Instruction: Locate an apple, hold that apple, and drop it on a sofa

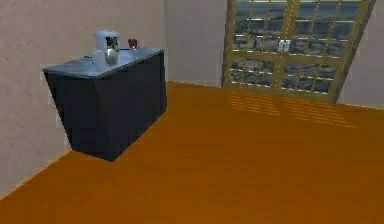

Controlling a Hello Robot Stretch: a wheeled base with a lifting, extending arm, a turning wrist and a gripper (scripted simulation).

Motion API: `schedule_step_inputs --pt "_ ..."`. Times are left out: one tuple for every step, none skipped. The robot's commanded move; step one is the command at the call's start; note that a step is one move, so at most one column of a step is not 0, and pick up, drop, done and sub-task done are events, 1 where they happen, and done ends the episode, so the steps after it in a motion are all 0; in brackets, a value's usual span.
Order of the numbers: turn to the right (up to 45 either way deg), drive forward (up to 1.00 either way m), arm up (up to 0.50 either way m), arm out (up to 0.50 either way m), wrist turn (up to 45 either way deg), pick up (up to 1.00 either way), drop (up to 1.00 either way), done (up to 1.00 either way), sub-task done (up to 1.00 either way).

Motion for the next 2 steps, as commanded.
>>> schedule_step_inputs --pt "0.0 1.00 0.00 0.00 0.0 0.00 0.00 0.00 0.00" --pt "0.0 1.00 0.00 0.00 0.0 0.00 0.00 0.00 0.00"
